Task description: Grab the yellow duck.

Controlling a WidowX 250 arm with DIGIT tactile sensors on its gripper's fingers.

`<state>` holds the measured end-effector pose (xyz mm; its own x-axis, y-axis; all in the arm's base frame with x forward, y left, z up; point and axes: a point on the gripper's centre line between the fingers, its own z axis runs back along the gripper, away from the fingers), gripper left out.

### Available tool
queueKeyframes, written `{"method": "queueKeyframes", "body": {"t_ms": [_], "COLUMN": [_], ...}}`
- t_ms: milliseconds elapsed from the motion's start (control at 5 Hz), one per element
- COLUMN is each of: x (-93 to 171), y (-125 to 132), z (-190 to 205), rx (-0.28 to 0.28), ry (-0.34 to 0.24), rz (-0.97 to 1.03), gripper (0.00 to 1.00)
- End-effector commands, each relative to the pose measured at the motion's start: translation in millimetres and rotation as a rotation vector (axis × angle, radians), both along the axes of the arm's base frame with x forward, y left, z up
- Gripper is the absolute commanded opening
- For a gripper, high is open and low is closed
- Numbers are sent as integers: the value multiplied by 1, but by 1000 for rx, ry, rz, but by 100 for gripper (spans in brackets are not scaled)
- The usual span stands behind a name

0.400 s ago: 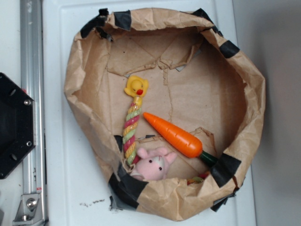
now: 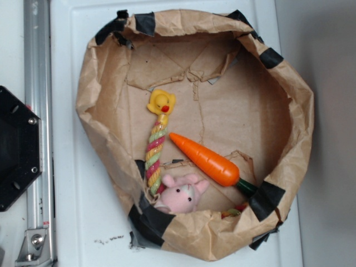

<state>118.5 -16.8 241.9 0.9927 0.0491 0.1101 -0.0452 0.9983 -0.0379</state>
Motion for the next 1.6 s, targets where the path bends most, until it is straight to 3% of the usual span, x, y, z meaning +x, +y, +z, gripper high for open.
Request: {"method": "queueKeyframes", "body": {"t_ms": [0, 200, 400, 1200, 1400], "x": [77, 97, 114, 114, 126], "y": [18, 31, 47, 47, 48], "z": [-16, -47, -75, -75, -102], "rx": [37, 49, 117, 117, -34], "ry": [-79, -98, -231, -231, -204], "rz": [412, 663, 915, 915, 900], "gripper": [100, 100, 100, 100, 100]}}
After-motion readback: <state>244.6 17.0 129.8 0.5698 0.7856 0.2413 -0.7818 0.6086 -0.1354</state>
